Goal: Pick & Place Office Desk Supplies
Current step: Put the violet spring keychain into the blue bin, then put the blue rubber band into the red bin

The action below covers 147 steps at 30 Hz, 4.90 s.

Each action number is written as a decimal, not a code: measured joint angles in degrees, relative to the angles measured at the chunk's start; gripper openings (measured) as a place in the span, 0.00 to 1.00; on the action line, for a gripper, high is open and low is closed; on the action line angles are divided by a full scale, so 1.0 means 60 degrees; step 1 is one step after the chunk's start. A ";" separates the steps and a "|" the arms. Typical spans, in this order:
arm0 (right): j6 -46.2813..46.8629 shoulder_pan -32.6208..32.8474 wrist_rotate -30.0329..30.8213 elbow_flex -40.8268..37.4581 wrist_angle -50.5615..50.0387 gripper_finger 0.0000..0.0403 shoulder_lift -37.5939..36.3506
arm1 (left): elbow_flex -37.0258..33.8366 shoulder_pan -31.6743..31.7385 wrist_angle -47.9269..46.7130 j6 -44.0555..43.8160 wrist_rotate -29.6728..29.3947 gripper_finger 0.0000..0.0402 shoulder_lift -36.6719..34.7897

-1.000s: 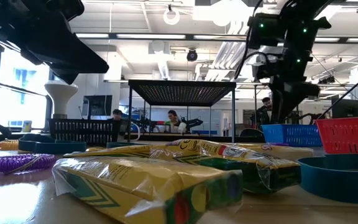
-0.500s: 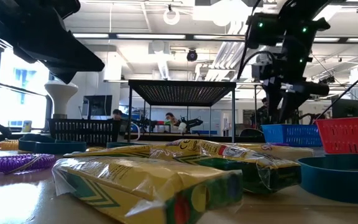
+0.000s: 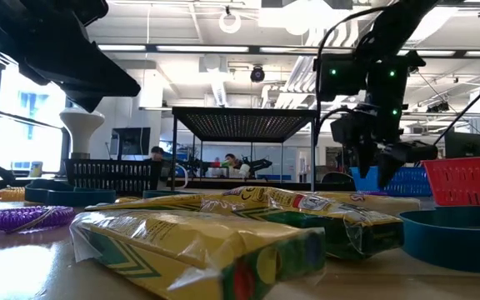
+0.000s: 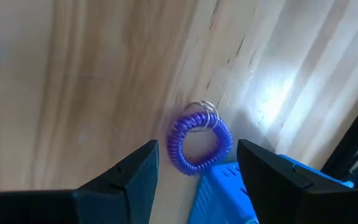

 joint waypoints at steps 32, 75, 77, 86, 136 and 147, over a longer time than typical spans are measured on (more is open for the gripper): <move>0.0886 -0.0988 -0.2057 0.0000 0.0133 0.51 0.0000 | 0.0000 0.0002 -0.0038 -0.0002 -0.0018 0.08 0.0000; 0.1173 -0.1350 -0.2099 0.0004 -0.0108 0.02 0.0743 | 0.0000 0.0000 -0.0042 0.0000 -0.0018 0.08 0.0000; 0.1175 -0.1160 -0.1868 0.0033 -0.0152 0.02 0.0591 | 0.0000 0.0002 -0.0040 0.0000 -0.0020 0.08 0.0000; 0.1820 0.0059 -0.0765 0.0563 -0.1220 0.01 -0.0892 | 0.0000 0.0000 -0.0038 0.0000 -0.0018 0.08 0.0000; 0.8576 -0.3778 -0.0234 0.0699 -0.1822 0.40 -0.2123 | 0.0000 0.0004 -0.0104 0.0000 -0.0018 0.08 0.0000; 0.8557 -0.2634 -0.1287 0.0699 -0.1649 0.46 -0.4463 | 0.0000 0.0003 -0.0106 0.0000 -0.0018 0.08 0.0000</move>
